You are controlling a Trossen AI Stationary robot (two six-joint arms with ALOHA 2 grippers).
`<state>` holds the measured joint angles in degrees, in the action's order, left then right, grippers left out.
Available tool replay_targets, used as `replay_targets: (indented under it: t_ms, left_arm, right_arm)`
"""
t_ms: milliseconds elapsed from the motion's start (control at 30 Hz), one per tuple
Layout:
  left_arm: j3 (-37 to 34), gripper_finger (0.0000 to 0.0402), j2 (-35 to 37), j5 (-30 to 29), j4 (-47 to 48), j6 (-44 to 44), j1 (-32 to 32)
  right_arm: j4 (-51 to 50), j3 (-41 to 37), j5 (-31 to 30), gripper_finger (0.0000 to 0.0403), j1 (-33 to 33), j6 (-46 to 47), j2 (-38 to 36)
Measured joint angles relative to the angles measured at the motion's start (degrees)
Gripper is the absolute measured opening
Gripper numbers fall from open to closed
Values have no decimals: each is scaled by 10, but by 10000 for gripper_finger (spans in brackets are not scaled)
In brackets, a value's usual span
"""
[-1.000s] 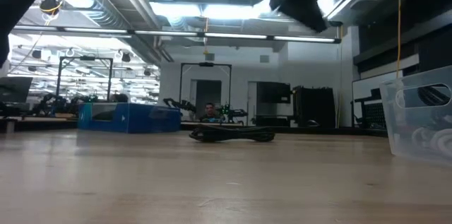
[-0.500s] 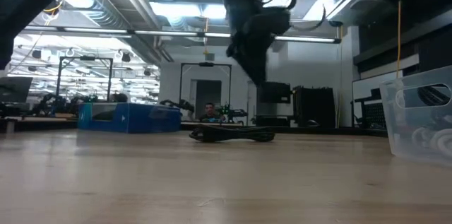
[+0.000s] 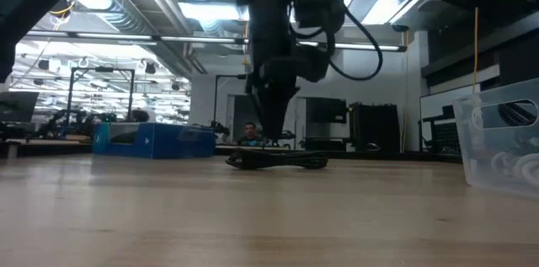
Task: Pick and place USB-C Cables
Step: Put the black charger cable into the transparent container
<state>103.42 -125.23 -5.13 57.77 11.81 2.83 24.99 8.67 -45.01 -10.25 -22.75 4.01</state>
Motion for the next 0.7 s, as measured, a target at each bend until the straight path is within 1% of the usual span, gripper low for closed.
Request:
replay_targets:
  t_ms: [267,333,467,533,700]
  left_arm:
    - [-45,121,0,-6,-60,18,-20]
    - [-51,121,0,-26,-67,18,-22]
    - [-67,121,0,-97,-64,31,-29]
    - [-75,121,0,-120,-65,32,-32]
    - [-108,121,1,-123,-76,33,-31]
  right_arm:
    - [-1,0,0,68,0,2,0]
    - [-1,0,0,68,0,7,0]
    - [-4,0,0,68,0,15,0]
    - [-7,0,0,68,0,15,0]
    - [-8,0,0,68,0,15,0]
